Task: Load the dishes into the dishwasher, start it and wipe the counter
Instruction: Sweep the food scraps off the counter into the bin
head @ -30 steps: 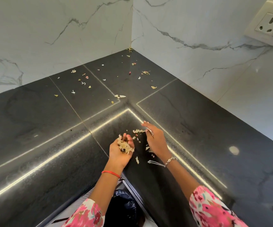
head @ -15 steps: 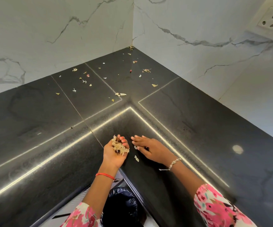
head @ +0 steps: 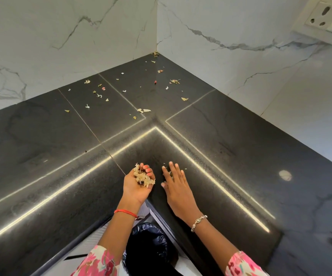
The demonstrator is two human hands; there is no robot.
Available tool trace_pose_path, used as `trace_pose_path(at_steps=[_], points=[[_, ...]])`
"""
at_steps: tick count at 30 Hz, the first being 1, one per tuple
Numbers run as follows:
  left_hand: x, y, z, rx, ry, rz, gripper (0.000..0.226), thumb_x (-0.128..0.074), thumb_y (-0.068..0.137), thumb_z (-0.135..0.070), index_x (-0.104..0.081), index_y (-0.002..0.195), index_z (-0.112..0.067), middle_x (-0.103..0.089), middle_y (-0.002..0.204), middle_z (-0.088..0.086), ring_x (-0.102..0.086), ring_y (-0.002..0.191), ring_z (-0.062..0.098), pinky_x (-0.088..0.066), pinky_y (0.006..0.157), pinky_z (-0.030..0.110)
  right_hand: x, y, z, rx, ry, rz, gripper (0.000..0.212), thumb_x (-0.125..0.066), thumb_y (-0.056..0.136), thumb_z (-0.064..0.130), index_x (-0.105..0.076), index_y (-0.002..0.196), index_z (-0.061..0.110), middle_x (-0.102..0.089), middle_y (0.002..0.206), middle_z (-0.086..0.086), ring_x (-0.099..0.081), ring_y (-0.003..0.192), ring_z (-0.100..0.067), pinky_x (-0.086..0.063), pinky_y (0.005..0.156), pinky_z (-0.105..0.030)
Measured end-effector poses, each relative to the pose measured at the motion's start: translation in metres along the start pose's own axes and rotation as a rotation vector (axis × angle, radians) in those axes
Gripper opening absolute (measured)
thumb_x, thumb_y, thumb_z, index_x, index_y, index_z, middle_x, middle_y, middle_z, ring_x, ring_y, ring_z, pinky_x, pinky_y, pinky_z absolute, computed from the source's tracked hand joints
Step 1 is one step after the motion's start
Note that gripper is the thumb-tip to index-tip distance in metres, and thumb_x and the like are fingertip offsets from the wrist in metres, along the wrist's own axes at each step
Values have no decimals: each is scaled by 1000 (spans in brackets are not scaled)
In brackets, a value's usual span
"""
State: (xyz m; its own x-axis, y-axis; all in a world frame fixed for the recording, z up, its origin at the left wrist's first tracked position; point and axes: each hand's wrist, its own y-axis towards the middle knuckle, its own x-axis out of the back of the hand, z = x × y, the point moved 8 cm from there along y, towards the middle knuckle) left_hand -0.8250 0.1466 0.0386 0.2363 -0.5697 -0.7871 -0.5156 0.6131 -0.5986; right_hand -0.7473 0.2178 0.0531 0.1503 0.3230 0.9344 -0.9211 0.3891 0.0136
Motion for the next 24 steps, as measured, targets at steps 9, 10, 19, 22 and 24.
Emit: trace_pose_path(at_steps=[9, 10, 19, 22, 24], points=[[3, -3, 5, 26, -8, -9, 41, -31, 95, -15, -54, 62, -10, -53, 54, 3, -49, 41, 13, -43, 43, 14, 24, -36, -2, 241, -123, -212, 63, -85, 45, -9, -71, 104, 6, -68, 113, -5, -64, 107, -16, -39, 96, -21], [2, -3, 6, 30, -7, -7, 41, -31, 95, -15, -54, 62, -10, -53, 54, 3, -49, 41, 13, -43, 43, 14, 25, -37, -2, 266, -138, -212, 54, -85, 49, -4, -72, 100, 7, -70, 108, -3, -66, 104, -15, -42, 94, -19], [3, -7, 17, 62, -1, -17, 38, -32, 96, -13, -55, 67, -8, -59, 57, 6, -59, 47, 16, -52, 47, 20, 40, -22, -59, -644, 1219, -387, 18, -64, 77, -10, -73, 84, 5, -72, 87, -10, -68, 83, -12, -54, 81, -19], [1, -10, 21, 65, 3, -13, 33, -34, 97, -13, -56, 73, -5, -65, 63, 11, -67, 55, 22, -58, 58, 30, 39, -18, -35, -718, 1714, -276, 15, -60, 80, -12, -68, 88, -2, -72, 88, -13, -69, 88, -20, -56, 80, -21], [-1, -11, 26, 73, 20, -2, 34, -34, 97, -15, -58, 76, -4, -67, 69, 13, -69, 62, 25, -58, 63, 35, 50, -15, -16, -595, 1592, -255, 15, -62, 80, -9, -71, 88, 1, -73, 89, -11, -69, 90, -18, -55, 82, -22]])
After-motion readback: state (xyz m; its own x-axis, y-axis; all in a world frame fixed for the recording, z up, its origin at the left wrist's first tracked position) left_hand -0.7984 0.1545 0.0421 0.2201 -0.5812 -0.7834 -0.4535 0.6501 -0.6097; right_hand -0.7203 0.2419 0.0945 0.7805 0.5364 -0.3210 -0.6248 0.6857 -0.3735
